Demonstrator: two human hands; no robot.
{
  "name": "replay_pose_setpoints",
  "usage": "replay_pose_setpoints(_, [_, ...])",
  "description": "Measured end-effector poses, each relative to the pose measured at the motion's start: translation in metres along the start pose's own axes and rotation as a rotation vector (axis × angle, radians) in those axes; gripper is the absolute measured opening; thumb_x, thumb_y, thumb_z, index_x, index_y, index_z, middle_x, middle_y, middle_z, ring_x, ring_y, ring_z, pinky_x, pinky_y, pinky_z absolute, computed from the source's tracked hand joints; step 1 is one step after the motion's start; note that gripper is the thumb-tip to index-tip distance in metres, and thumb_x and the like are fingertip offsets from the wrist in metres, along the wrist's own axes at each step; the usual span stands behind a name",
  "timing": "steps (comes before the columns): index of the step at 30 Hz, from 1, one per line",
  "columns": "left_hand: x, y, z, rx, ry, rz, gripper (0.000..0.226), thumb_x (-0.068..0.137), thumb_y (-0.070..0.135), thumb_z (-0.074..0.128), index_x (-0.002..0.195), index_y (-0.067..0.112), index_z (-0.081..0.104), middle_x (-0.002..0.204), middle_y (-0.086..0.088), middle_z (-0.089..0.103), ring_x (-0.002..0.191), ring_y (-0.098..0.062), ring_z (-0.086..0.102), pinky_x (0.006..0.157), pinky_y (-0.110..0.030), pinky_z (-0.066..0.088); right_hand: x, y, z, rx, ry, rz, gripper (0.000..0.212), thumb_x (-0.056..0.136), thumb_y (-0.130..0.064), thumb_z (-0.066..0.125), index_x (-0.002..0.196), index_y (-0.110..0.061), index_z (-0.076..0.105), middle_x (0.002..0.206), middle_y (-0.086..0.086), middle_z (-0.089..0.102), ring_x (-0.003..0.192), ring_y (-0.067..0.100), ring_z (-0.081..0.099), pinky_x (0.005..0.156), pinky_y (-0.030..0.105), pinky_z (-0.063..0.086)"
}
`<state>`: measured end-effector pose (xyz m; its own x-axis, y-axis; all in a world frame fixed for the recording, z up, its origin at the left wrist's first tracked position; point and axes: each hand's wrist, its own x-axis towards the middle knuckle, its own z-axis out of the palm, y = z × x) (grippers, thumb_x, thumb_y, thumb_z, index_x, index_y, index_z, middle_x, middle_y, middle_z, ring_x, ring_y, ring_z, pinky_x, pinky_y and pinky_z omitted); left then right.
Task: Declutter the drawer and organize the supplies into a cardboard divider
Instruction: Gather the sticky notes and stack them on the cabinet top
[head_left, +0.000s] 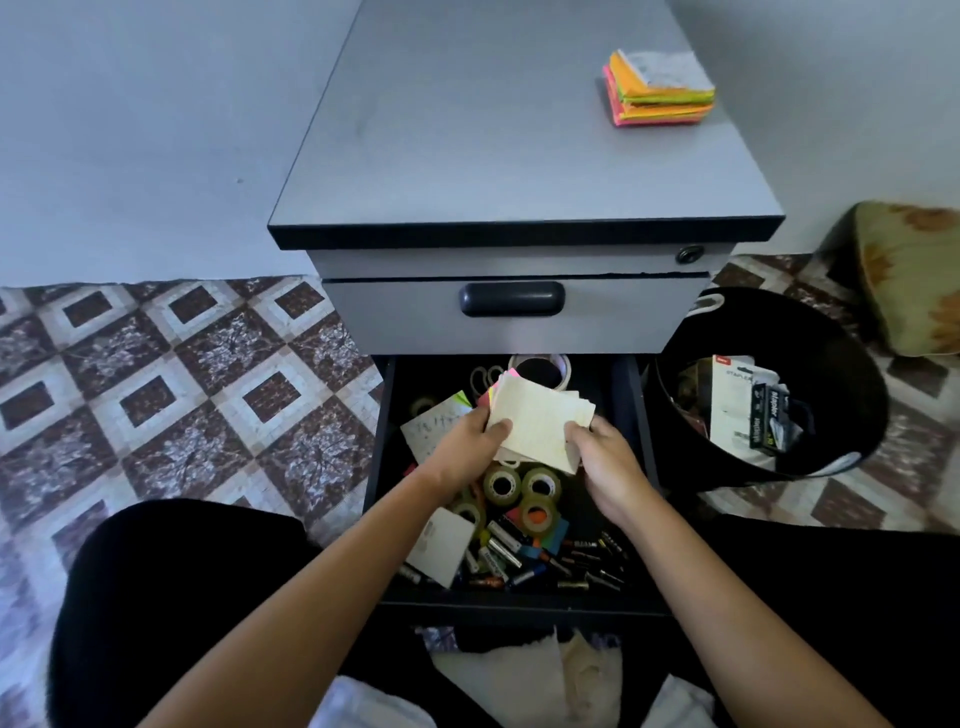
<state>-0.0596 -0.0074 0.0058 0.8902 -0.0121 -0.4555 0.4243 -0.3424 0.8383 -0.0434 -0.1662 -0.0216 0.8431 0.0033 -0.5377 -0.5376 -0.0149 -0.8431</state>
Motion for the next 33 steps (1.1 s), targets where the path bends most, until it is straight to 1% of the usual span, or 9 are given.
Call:
replay_pose_setpoints(3, [-0.006,0.034,-0.014,-0.065,-0.012,0.079,0.015,0.097,0.012,0.044,0.107,0.008,0.055,0.097,-0.008,0.061,0.080,-0.014,0.059,0.073,-0.027,0.048,-0.009,-0.036,-0.013,-0.100,0.002,-0.168,0.015,0.092,-0.008,0.052,0.104,-0.016,0.057,0.105,0.004,0.066,0.104,0.025,0.061,0.092,0.041,0.047])
replay_pose_setpoints(7, [-0.014,0.088,-0.030,0.035,-0.036,0.274,0.021,0.093,0.014,0.053,0.114,0.011,0.055,0.108,-0.008,0.065,0.099,-0.026,0.063,0.092,-0.046,0.051,-0.033,-0.098,-0.038,-0.151,-0.010,-0.413,0.024,0.092,-0.008,0.056,0.109,-0.025,0.054,0.106,-0.002,0.064,0.103,0.015,0.060,0.091,0.034,0.050])
replay_pose_setpoints(12, [-0.020,0.169,-0.029,0.053,0.066,0.518,0.029,0.089,0.000,0.052,0.117,0.006,0.046,0.110,-0.011,0.064,0.102,-0.024,0.063,0.094,-0.044,0.049,-0.053,-0.177,-0.064,-0.179,0.080,-0.668,0.039,0.090,-0.006,0.058,0.105,-0.040,0.045,0.108,0.007,0.065,0.097,0.017,0.062,0.087,0.035,0.050])
replay_pose_setpoints(17, [0.005,0.233,-0.019,0.203,0.208,0.638,0.021,0.091,0.010,0.046,0.112,0.012,0.046,0.112,-0.010,0.063,0.104,-0.027,0.060,0.091,-0.044,0.048,-0.040,-0.237,-0.080,-0.239,0.253,-0.847,0.035,0.089,-0.002,0.053,0.103,-0.030,0.038,0.097,0.005,0.063,0.082,0.019,0.059,0.075,0.032,0.046])
replay_pose_setpoints(21, [0.032,0.245,-0.008,0.277,0.232,0.617,0.032,0.091,0.010,0.043,0.123,0.007,0.042,0.120,-0.014,0.059,0.110,-0.032,0.056,0.091,-0.039,0.046,-0.015,-0.246,-0.086,-0.360,0.314,-0.829,0.033,0.090,-0.002,0.050,0.116,-0.018,0.037,0.086,0.001,0.057,0.079,0.022,0.054,0.074,0.031,0.042])
replay_pose_setpoints(25, [0.043,0.235,-0.001,0.409,0.190,0.535,0.042,0.096,0.013,0.039,0.137,0.009,0.032,0.133,-0.014,0.051,0.119,-0.030,0.049,0.089,-0.027,0.038,0.000,-0.235,-0.088,-0.457,0.334,-0.717,0.035,0.094,-0.010,0.049,0.126,-0.007,0.036,0.124,0.011,0.058,0.113,0.026,0.056,0.090,0.031,0.042])
replay_pose_setpoints(28, [0.050,0.237,0.002,0.443,0.254,0.529,0.038,0.097,0.018,0.038,0.132,0.005,0.040,0.131,-0.015,0.048,0.119,-0.029,0.046,0.097,-0.028,0.037,0.003,-0.239,-0.088,-0.536,0.385,-0.691,0.030,0.095,-0.015,0.049,0.123,-0.004,0.047,0.124,0.011,0.060,0.114,0.027,0.054,0.080,0.023,0.035])
replay_pose_setpoints(30, [0.057,0.242,0.002,0.511,0.326,0.472,0.036,0.095,0.024,0.039,0.127,0.008,0.046,0.125,-0.012,0.054,0.115,-0.031,0.048,0.100,-0.041,0.039,0.005,-0.246,-0.089,-0.566,0.410,-0.693,0.026,0.094,-0.015,0.050,0.117,-0.003,0.055,0.118,0.011,0.062,0.109,0.026,0.056,0.072,0.020,0.032])
replay_pose_setpoints(33, [0.063,0.250,0.000,0.521,0.370,0.376,0.033,0.092,0.028,0.043,0.121,0.016,0.053,0.118,-0.003,0.061,0.110,-0.026,0.054,0.099,-0.044,0.040,0.012,-0.255,-0.087,-0.637,0.430,-0.651,0.025,0.093,-0.017,0.051,0.102,0.004,0.063,0.101,0.015,0.066,0.094,0.031,0.059,0.058,0.027,0.030])
